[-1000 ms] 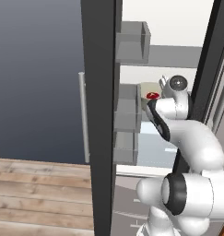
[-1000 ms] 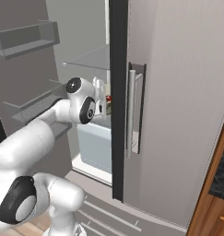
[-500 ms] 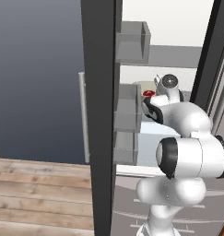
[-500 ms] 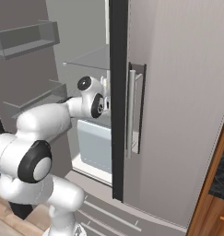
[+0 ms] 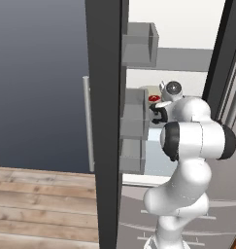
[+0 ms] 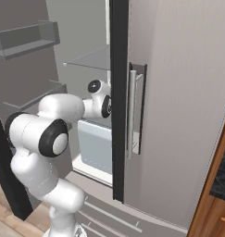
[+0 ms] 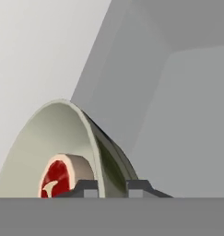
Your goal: Place one of the steaks on the plate and the other in the bowl. Then place the bowl in the fridge.
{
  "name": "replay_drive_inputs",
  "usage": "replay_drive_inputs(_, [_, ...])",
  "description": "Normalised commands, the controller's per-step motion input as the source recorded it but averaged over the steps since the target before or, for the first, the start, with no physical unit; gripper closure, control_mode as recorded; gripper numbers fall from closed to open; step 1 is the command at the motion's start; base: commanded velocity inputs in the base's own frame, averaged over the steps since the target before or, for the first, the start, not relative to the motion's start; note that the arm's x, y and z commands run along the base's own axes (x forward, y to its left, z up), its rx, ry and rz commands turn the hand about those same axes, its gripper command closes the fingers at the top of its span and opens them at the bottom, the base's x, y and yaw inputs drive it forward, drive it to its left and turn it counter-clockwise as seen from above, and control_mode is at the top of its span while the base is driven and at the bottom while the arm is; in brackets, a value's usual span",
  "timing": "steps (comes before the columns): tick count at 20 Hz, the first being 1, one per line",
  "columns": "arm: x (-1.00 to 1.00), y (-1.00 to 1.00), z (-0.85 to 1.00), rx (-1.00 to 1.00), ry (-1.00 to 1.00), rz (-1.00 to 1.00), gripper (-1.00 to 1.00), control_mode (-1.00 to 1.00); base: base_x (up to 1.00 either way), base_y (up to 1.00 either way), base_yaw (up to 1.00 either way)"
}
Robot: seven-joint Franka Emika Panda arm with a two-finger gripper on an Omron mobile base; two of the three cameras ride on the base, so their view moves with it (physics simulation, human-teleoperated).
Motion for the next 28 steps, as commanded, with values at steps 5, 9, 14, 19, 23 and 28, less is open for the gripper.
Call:
replay_drive_inputs(5, [0.59,-0.19,-0.22,0.00,0.00,0.00,1.00,-1.00,0.00,0.00,0.00])
replay_drive_inputs(9, [-0.08,-0.04,0.10,0.00,0.00,0.00,-1.00,-1.00,0.00,0.00,0.00])
replay_drive_inputs(14, [-0.37,0.00,0.22,0.00,-0.05,0.00,-1.00,-1.00,0.00,0.00,0.00])
replay_drive_inputs(19, [-0.49,0.03,0.09,0.00,-0.13,0.02,-1.00,-1.00,0.00,0.00,0.00])
replay_drive_inputs(23, [-0.92,0.11,0.59,-0.01,-0.17,0.05,-1.00,-1.00,0.00,0.00,0.00])
replay_drive_inputs(28, [-0.98,0.10,0.74,0.00,-0.02,0.11,-1.00,-1.00,0.00,0.00,0.00])
